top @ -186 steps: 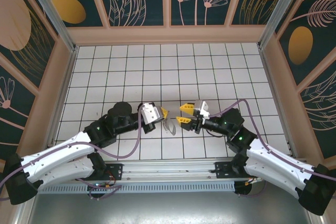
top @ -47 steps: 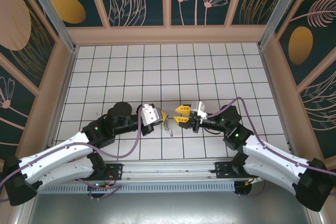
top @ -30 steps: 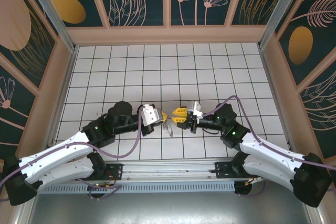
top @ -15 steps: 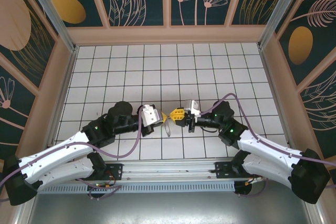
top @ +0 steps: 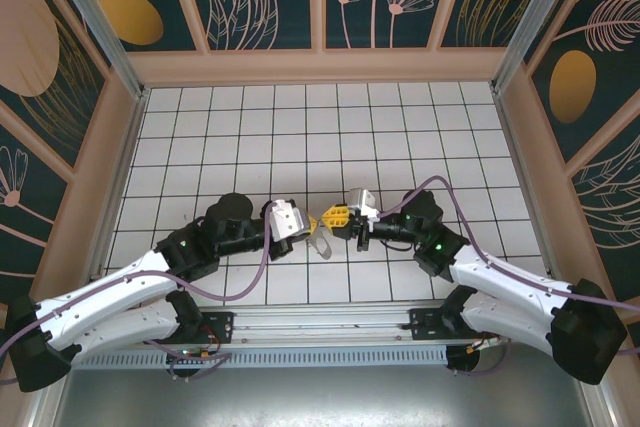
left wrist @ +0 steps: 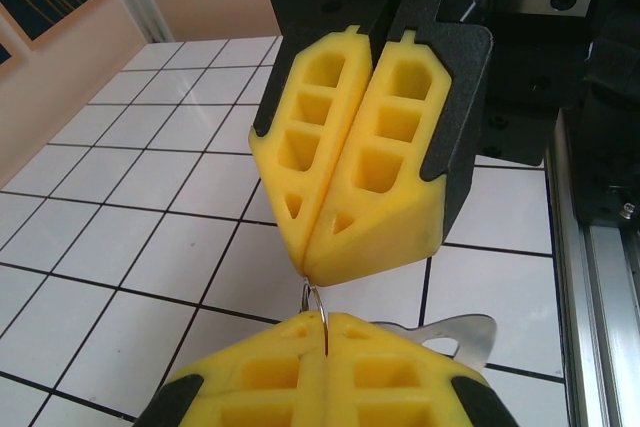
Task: Put the keys on the keyring
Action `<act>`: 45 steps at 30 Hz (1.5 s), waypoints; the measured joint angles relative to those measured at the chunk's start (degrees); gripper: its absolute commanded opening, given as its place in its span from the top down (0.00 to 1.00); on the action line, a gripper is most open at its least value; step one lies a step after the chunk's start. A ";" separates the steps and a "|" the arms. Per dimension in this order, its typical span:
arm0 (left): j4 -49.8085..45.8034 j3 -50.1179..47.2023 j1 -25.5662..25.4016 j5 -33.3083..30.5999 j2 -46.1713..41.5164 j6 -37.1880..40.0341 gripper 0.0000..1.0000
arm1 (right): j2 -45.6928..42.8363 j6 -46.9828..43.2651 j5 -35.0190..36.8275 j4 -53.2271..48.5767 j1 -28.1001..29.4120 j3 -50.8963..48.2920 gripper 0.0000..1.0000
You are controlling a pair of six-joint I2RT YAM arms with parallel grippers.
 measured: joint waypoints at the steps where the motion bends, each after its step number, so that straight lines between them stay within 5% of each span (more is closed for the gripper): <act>1: 0.02 0.00 0.02 0.00 0.00 0.00 1.00 | 0.00 0.00 0.02 -0.02 0.00 0.07 0.91; 13: 0.00 0.00 0.02 -0.26 0.00 0.00 1.00 | 0.92 0.02 0.57 -0.02 0.00 0.81 0.88; 22: 0.24 0.00 0.00 -1.97 0.00 -0.02 1.00 | -2.60 1.09 6.91 -2.03 -0.11 0.83 0.70; 30: 0.46 -0.50 0.00 -6.62 -1.05 -3.61 1.00 | -3.56 5.77 14.36 -5.53 -5.09 -0.15 0.39; 45: -2.47 -5.11 0.00 -18.18 -17.25 -15.76 1.00 | 7.87 18.91 22.38 -12.59 -9.18 1.16 0.30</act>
